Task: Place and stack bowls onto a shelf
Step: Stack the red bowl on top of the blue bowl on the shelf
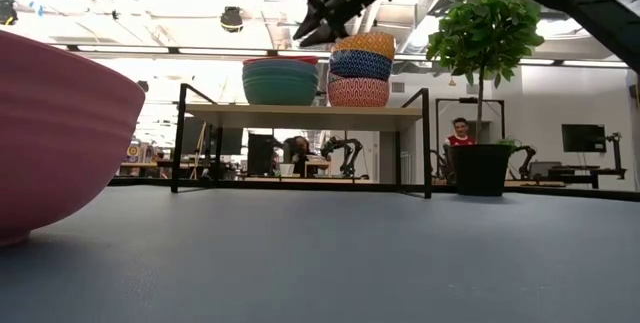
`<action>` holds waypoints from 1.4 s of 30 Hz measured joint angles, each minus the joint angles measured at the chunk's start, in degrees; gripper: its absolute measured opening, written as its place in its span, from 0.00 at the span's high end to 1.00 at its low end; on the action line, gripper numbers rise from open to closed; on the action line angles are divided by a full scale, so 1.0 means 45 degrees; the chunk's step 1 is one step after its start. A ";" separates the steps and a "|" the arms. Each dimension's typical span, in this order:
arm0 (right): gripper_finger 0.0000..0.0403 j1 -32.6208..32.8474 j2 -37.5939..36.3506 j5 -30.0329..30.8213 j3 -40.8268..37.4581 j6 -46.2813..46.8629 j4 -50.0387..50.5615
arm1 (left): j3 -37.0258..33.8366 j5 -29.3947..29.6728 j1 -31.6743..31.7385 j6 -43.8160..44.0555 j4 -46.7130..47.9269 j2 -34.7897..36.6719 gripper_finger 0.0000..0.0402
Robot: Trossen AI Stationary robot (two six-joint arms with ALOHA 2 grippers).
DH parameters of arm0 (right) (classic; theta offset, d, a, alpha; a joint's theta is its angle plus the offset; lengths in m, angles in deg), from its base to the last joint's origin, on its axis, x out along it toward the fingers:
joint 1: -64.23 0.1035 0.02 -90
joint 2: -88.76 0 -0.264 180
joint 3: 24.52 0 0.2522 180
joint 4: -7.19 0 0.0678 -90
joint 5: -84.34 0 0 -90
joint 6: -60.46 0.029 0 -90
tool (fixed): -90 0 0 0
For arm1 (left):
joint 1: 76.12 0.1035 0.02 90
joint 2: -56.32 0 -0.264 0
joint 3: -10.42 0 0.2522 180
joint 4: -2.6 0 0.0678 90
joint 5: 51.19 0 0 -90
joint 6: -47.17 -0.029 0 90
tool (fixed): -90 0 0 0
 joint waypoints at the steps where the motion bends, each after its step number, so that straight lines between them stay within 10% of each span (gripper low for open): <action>1: 0.67 0.0005 0.0102 0.0000 0.0000 0.0000 0.0050 | 0.0000 0.0000 0.0000 0.0008 0.0019 0.0000 0.40; 42: 0.71 0.0775 -0.0117 0.0235 -0.0018 -0.1239 0.0165 | -0.0617 -0.1044 0.0201 0.0894 0.1692 -0.0388 0.40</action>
